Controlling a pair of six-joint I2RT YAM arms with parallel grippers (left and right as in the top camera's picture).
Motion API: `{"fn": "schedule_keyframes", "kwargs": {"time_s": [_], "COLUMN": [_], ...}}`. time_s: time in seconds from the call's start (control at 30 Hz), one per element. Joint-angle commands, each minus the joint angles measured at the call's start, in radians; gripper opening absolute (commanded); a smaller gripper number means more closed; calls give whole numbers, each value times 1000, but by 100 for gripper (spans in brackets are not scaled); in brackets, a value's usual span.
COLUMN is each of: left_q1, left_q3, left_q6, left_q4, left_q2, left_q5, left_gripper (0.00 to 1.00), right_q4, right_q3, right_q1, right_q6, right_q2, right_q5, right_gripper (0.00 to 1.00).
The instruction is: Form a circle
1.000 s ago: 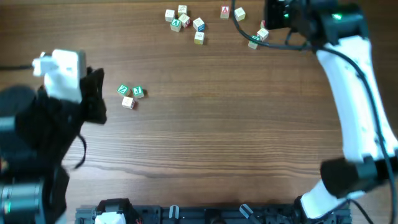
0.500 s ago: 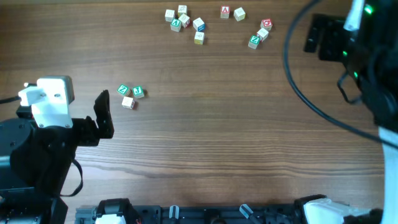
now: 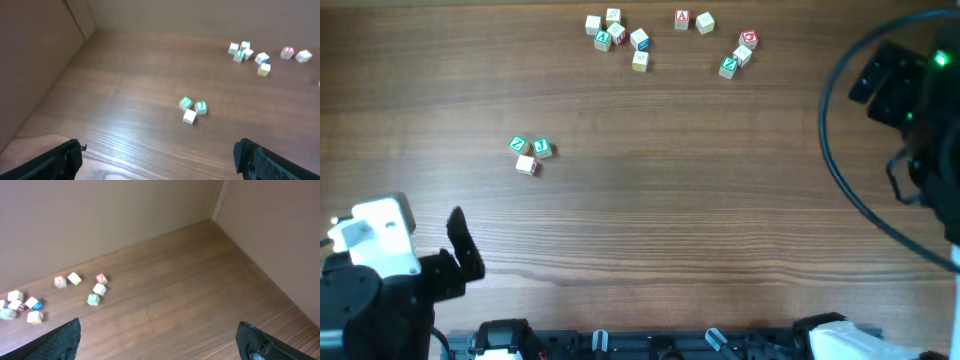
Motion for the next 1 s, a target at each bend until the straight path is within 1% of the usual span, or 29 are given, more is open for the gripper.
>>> {"fn": "schedule_keyframes", "kwargs": {"time_s": [0.0,0.1,0.2,0.27,0.3,0.37,0.4,0.47,0.57,0.6,0.7,0.73,0.77,0.83,0.9,0.97], "left_q1": [-3,-3,-3,-3,-3,-3,-3,-3,-3,-3,-3,-3,-3,-3,-3,-3], "left_q3": [1,1,1,1,1,1,1,1,1,1,1,1,1,1,1,1], "left_q6": [-12,-12,-12,-12,-12,-12,-12,-12,-12,-12,-12,-12,-12,-12,-12,-12], "left_q4": [-76,-139,-167,-173,-173,-173,-173,-173,-173,-173,-173,-173,-173,-173,-173,-173], "left_q2": [3,3,3,3,3,3,3,3,3,3,3,3,3,3,3,3], "left_q5": [-17,-17,-17,-17,-17,-17,-17,-17,-17,-17,-17,-17,-17,-17,-17,-17], "left_gripper": [100,100,100,100,100,100,100,100,100,100,100,100,100,100,100,100], "right_q4": [-2,-2,-2,-20,-18,-43,-14,76,119,146,303,360,449,560,607,597], "right_q3": [3,3,2,2,-1,-1,-1,-1,-23,-55,-242,-316,-435,-594,-711,-755], "right_q1": [3,3,8,6,9,7,7,-20,-58,-67,-69,-69,-69,-69,-69,-69], "right_q6": [16,16,15,-36,-37,-119,-127,-204,-203,-203,-203,-203,-203,-203,-202,-192], "right_q2": [56,117,174,202,203,170,142,87,46,26,-68,-106,-166,-243,-292,-307], "right_q5": [24,24,15,0,-42,-92,-103,-97,-118,-121,-148,-161,-173,-189,-227,-285], "right_gripper": [100,100,100,99,100,100,100,100,100,100,100,100,100,100,100,100]}}
